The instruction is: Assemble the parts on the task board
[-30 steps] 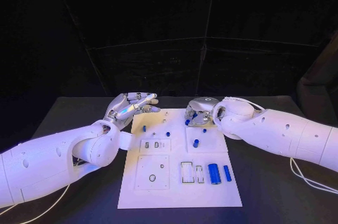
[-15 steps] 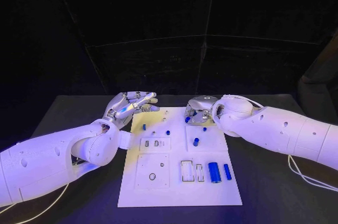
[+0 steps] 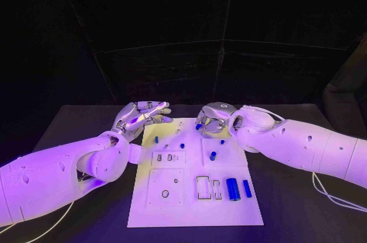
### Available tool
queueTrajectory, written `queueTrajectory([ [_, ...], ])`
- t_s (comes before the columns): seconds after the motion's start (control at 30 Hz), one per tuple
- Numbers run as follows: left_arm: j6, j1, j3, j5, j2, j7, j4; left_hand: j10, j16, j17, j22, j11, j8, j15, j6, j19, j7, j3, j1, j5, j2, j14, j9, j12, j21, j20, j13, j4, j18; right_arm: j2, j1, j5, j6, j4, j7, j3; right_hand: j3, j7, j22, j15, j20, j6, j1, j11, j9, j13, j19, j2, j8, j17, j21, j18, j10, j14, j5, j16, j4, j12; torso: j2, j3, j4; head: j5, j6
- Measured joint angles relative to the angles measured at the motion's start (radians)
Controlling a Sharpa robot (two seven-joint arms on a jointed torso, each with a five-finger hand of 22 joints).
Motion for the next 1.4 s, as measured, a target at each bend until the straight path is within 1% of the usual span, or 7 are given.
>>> queueTrajectory([
  [0.17,0.002,0.000,0.000,0.000,0.000,0.000,-0.003,0.000,0.000,0.001,-0.001,0.000,0.000,0.000,0.000,0.000,0.000,0.000,0.000,0.000,0.000,0.000,0.000,0.000,0.000,0.000,0.000,0.000,0.000,0.034,0.000,0.014,-0.067,-0.032,-0.008,0.000,0.009,0.000,0.001,0.000,0.000,0.000,-0.006,-0.004,0.004,0.000,0.000,-0.006,-0.002,0.000,0.000,0.000,0.004,0.000,0.000,0.000,0.002,0.000,0.001,-0.0008,0.0018,0.000,0.004],
  [0.4,0.006,0.001,0.000,0.000,0.003,0.000,-0.008,0.000,0.000,0.002,-0.001,0.000,0.000,0.000,0.000,0.000,0.000,-0.002,0.000,0.000,0.000,0.000,0.000,0.000,0.000,0.000,0.000,0.002,0.000,0.104,0.000,0.025,-0.097,-0.094,-0.018,0.000,0.020,0.000,0.002,0.000,0.000,0.000,-0.010,-0.004,0.002,0.000,0.000,-0.011,-0.002,0.000,0.004,0.000,0.004,0.000,-0.005,0.006,0.009,0.000,0.004,-0.0008,0.0041,0.003,0.005],
  [0.63,0.008,0.002,0.000,0.000,0.005,0.000,-0.011,0.000,0.000,0.002,-0.002,0.000,0.000,0.000,0.000,0.000,0.000,-0.003,0.000,0.000,0.000,0.000,0.000,0.000,0.000,0.000,0.000,0.003,0.000,0.149,0.000,0.030,-0.099,-0.138,-0.018,0.000,0.024,0.000,0.004,0.000,0.000,0.000,-0.010,-0.004,-0.001,0.000,0.000,-0.011,-0.004,0.000,0.004,0.000,0.004,0.000,-0.006,0.006,0.010,0.000,0.007,-0.0008,0.0080,0.003,0.002],
  [0.8,0.009,0.004,0.000,0.000,0.004,-0.001,-0.010,0.000,0.000,0.002,-0.002,0.000,0.000,0.000,0.000,0.000,0.000,-0.003,0.000,0.000,0.000,0.000,0.000,0.000,0.000,0.000,0.000,0.003,0.000,0.174,0.000,0.030,-0.095,-0.162,-0.017,0.000,0.026,0.000,0.004,0.000,0.000,0.000,-0.014,-0.004,-0.001,0.000,0.000,-0.014,-0.006,0.000,0.004,0.000,0.003,0.000,-0.006,0.006,0.013,0.000,0.009,-0.0018,0.0092,0.005,0.002],
  [1.03,0.010,0.005,0.000,0.000,0.003,-0.001,-0.009,0.000,0.000,0.002,-0.002,0.000,0.000,0.000,0.000,0.000,0.000,-0.003,0.000,0.000,0.000,0.000,0.000,0.000,0.000,0.000,0.000,0.003,0.000,0.197,0.000,0.026,-0.083,-0.182,-0.019,0.000,0.030,0.000,0.004,0.000,0.000,-0.001,-0.016,-0.004,0.000,0.000,0.000,-0.016,-0.006,0.000,0.008,0.000,0.003,0.000,-0.010,0.006,0.016,0.000,0.012,-0.0034,0.0120,0.007,0.001],
  [1.33,0.011,0.008,0.000,0.000,0.002,-0.001,-0.008,0.000,0.000,0.002,-0.002,0.000,0.000,0.000,0.000,0.000,0.000,-0.003,-0.004,0.000,0.004,0.000,0.000,0.000,0.000,0.000,0.000,0.003,0.000,0.209,0.003,0.011,-0.067,-0.201,-0.026,0.001,0.033,0.000,0.004,0.000,0.000,-0.001,-0.021,-0.003,0.000,0.000,0.000,-0.021,-0.009,-0.005,0.008,0.001,0.003,0.000,-0.010,0.006,0.020,0.000,0.014,-0.0045,0.0123,0.006,-0.002],
  [1.4,0.011,0.008,0.000,0.000,0.002,-0.002,-0.008,-0.002,0.000,0.002,-0.002,0.002,0.000,0.000,0.000,0.000,0.000,-0.003,-0.004,0.000,0.004,0.000,0.000,0.000,-0.003,0.000,0.000,0.003,0.000,0.215,0.003,0.008,-0.064,-0.208,-0.028,0.001,0.038,0.000,0.004,0.000,0.000,-0.001,-0.026,0.000,0.000,-0.001,0.000,-0.026,-0.010,-0.006,0.008,0.000,0.000,0.000,-0.014,0.006,0.025,-0.004,0.014,-0.0045,0.0123,0.007,-0.002],
])
